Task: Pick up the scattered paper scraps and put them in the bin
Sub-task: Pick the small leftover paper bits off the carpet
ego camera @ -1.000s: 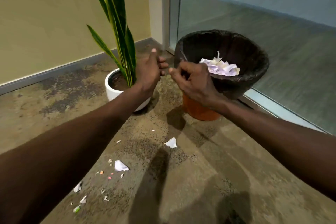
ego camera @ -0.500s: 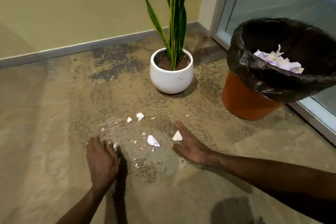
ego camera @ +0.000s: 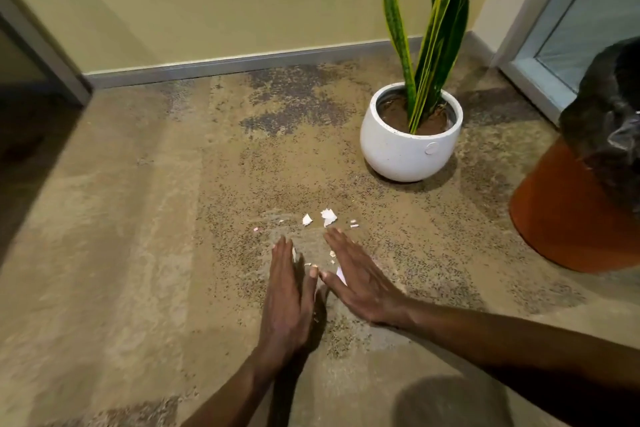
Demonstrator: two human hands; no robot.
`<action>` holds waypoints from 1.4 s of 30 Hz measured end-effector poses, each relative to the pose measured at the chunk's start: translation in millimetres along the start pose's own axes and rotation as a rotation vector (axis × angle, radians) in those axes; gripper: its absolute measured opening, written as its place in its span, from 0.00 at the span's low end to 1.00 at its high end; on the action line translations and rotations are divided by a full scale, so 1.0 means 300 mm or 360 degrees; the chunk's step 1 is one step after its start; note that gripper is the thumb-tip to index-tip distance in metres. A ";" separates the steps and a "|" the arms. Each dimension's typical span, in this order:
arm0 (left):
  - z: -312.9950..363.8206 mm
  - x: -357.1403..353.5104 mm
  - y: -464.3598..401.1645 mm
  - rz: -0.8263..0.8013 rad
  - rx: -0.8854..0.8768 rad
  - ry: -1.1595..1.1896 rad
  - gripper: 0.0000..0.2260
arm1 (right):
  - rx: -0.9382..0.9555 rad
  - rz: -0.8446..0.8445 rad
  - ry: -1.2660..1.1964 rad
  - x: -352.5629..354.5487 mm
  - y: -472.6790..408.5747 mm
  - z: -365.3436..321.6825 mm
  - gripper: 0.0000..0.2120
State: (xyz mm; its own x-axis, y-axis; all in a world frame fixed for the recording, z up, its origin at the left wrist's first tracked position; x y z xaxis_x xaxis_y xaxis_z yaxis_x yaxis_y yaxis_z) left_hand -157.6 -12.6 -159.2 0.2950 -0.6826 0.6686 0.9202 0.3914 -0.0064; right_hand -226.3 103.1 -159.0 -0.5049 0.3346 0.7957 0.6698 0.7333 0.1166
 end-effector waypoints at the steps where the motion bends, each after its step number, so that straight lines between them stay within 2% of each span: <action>1: -0.016 0.032 -0.044 0.0081 0.0033 0.0027 0.31 | 0.0000 0.0098 -0.0014 0.028 -0.040 0.010 0.33; 4: -0.148 0.146 -0.188 0.0227 0.0221 -0.0280 0.32 | -0.0351 0.0300 0.0202 0.123 -0.148 0.203 0.34; 6: -0.243 0.193 -0.258 0.0137 0.0346 -0.0466 0.35 | -0.0566 0.0221 0.0397 0.138 -0.178 0.318 0.38; 7: -0.270 0.191 -0.279 0.0045 0.0324 -0.0544 0.37 | -0.0515 0.0140 0.0487 0.120 -0.188 0.323 0.39; 9: -0.237 0.148 -0.277 -0.0176 0.0049 -0.0623 0.36 | -0.0155 -0.0044 0.0500 0.060 -0.190 0.233 0.39; 11: -0.169 0.097 -0.236 -0.0340 -0.0234 -0.0443 0.31 | 0.0127 -0.0169 0.0279 0.027 -0.189 0.131 0.38; 12: -0.140 0.093 -0.223 -0.0351 -0.0279 -0.0341 0.29 | 0.0179 -0.0142 0.0177 0.038 -0.211 0.111 0.38; 14: -0.113 0.119 -0.249 -0.0217 -0.0278 -0.0259 0.26 | 0.0104 -0.0051 0.0104 0.075 -0.296 0.135 0.37; 16: -0.139 0.121 -0.301 -0.0131 -0.0212 -0.0362 0.24 | -0.0030 -0.0127 0.0171 0.079 -0.367 0.179 0.37; 19: -0.144 0.051 -0.328 -0.0390 -0.0304 -0.0598 0.31 | 0.0107 -0.0296 0.0412 -0.004 -0.389 0.114 0.36; 22: -0.089 0.043 -0.232 -0.0560 -0.0572 -0.0373 0.28 | 0.0328 -0.0320 0.0311 -0.080 -0.286 -0.019 0.34; 23: -0.083 0.076 -0.206 -0.0522 -0.0584 -0.0244 0.25 | 0.0330 -0.0308 0.0152 -0.077 -0.243 -0.042 0.32; 25: -0.091 0.168 -0.200 -0.0249 -0.0536 -0.0051 0.20 | 0.0281 -0.0224 -0.0144 -0.027 -0.185 -0.052 0.27; 27: -0.115 0.203 -0.239 -0.0085 -0.0442 -0.0070 0.18 | 0.0266 -0.0109 -0.0145 0.025 -0.189 -0.035 0.24; 29: -0.142 0.172 -0.281 -0.0165 -0.0364 -0.0267 0.21 | 0.0254 -0.0113 0.0053 0.034 -0.241 0.011 0.28; 32: -0.164 0.072 -0.274 -0.0493 -0.0396 -0.0553 0.30 | 0.0273 -0.0309 0.0369 -0.048 -0.293 0.036 0.34; 35: -0.157 0.031 -0.164 -0.0693 -0.0524 -0.0422 0.27 | 0.0365 -0.0431 0.0308 -0.123 -0.197 -0.037 0.34; 36: -0.144 0.049 -0.131 -0.0666 -0.0525 -0.0283 0.24 | 0.0377 -0.0460 0.0237 -0.129 -0.155 -0.055 0.33; 38: -0.091 0.148 -0.060 -0.0398 -0.0529 -0.0080 0.18 | 0.0416 -0.0454 0.0169 -0.084 -0.034 -0.099 0.32; 40: -0.068 0.221 -0.088 -0.0103 -0.0497 -0.0055 0.17 | 0.0477 -0.0304 0.0280 -0.012 -0.025 -0.086 0.29; 42: -0.044 0.223 -0.142 -0.0021 -0.0474 -0.0148 0.16 | 0.0406 -0.0125 0.0441 0.053 -0.074 -0.029 0.32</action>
State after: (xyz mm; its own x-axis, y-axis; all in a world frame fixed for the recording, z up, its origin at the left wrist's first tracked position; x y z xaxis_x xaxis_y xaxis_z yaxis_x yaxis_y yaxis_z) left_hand -173.7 -83.1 -123.9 0.2702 -0.6216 0.7352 0.9628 0.1752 -0.2058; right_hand -244.3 87.1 -143.8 -0.3593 0.1243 0.9249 0.4604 0.8857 0.0598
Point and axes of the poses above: each hand's wrist, its own y-axis away from the middle knuckle, its own x-axis out of the back of the hand, z = x × y, the point moved 9 cm from there along -y, towards the middle knuckle
